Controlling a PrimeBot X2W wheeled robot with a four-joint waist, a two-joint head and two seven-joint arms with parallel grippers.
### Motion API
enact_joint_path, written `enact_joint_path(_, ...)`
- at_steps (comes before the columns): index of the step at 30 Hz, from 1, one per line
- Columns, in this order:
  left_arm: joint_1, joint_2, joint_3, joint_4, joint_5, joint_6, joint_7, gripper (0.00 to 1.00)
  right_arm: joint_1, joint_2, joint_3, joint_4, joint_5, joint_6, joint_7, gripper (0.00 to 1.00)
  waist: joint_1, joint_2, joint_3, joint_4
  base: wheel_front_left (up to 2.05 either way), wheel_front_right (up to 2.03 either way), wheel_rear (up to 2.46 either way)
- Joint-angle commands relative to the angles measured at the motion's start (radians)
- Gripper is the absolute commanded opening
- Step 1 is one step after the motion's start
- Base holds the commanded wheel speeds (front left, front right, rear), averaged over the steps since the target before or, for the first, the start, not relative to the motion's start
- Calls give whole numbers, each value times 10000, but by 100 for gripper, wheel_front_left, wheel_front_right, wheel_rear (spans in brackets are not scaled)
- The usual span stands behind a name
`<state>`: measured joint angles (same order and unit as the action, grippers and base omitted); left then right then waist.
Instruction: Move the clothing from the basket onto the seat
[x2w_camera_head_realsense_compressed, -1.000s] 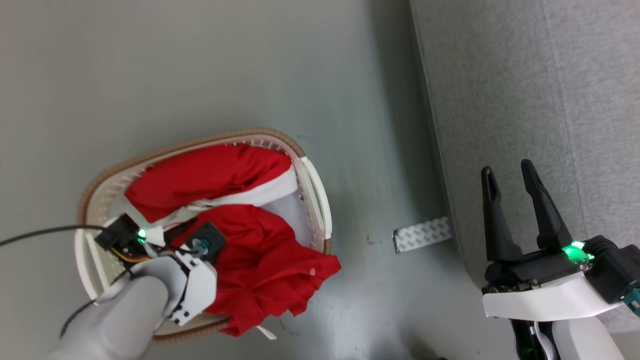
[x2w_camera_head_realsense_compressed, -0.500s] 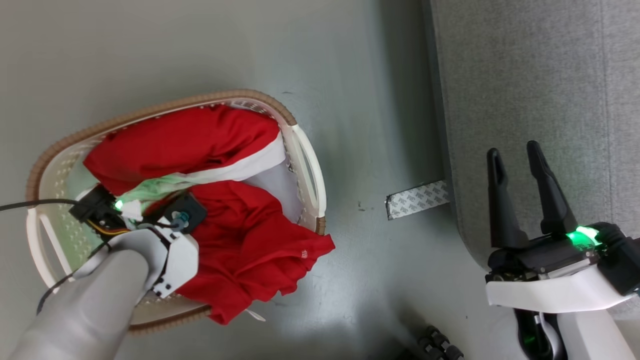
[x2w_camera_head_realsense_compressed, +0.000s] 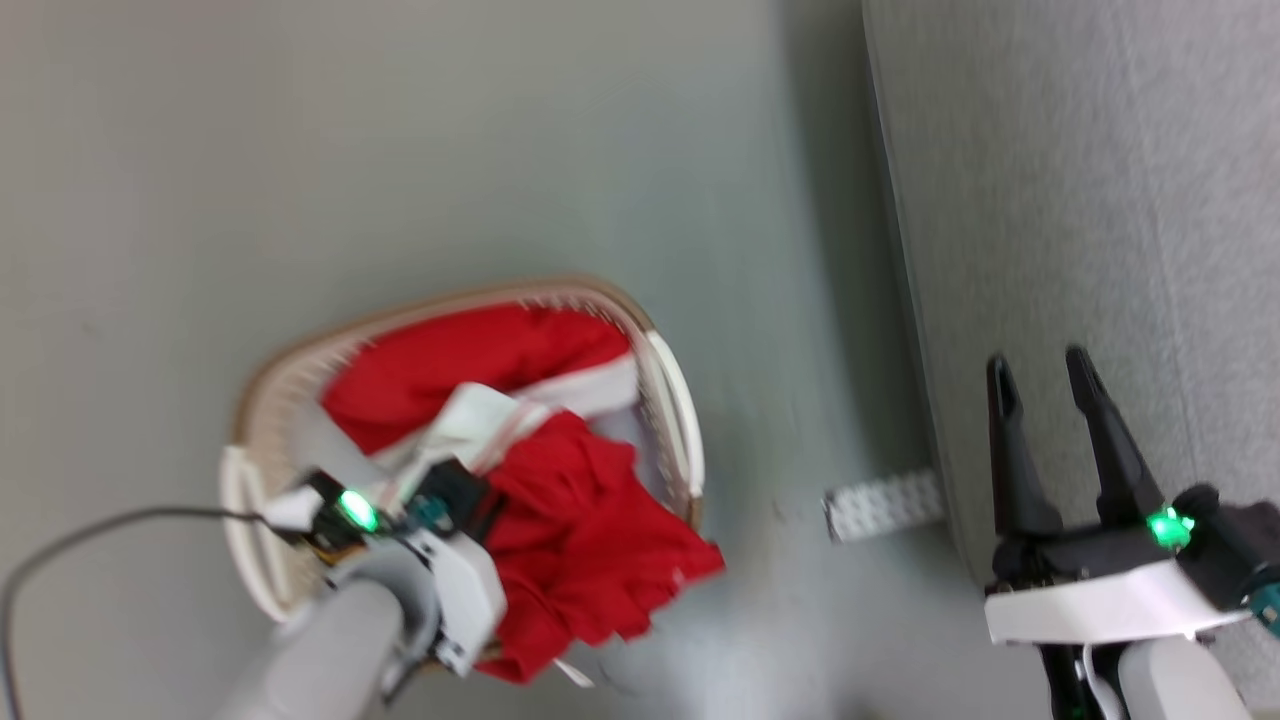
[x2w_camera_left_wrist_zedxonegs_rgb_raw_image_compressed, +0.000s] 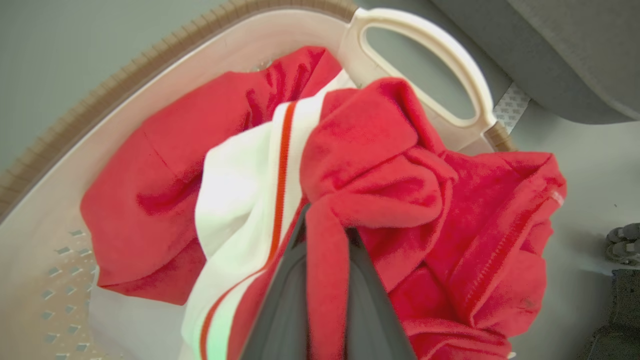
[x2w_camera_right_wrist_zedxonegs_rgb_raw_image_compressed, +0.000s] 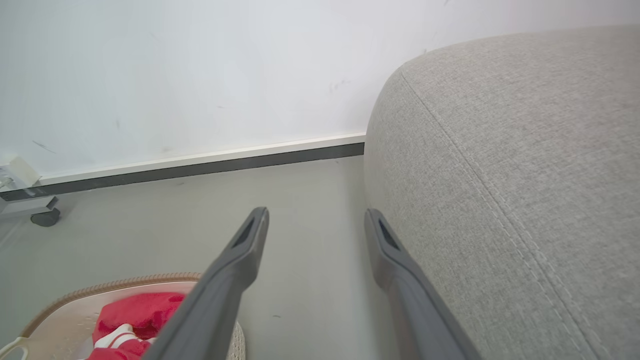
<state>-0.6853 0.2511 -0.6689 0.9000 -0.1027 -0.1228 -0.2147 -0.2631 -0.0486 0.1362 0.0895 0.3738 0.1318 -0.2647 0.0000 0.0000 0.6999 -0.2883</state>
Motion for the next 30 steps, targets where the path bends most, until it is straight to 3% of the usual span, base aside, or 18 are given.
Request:
enact_joint_path(1,340,-136,-75,-21,-269,-34,-100,0,274,-32,-105,183,-108,-21,4,100,0,0,-1487,832,0,0,0)
enact_joint_path(13,1809,-884,-361,-1013,-1810,-66,-18,0,1706,-36,-697,1203,-646,-21,5,100,0,0,-4825,2182,0,0,0)
enact_joint_path(22,2475,-837,-324,-2930,-2326,98,732,0,2606,-33,-754,1590,-729,-21,5,100,0,0,-6478,2714,0,0,0)
enact_joint_path(30,2757,-463,-44,-5227,-2646,621,1637,0,3002,-32,-515,1688,-797,-21,4,100,0,0,-7335,2907,0,0,0)
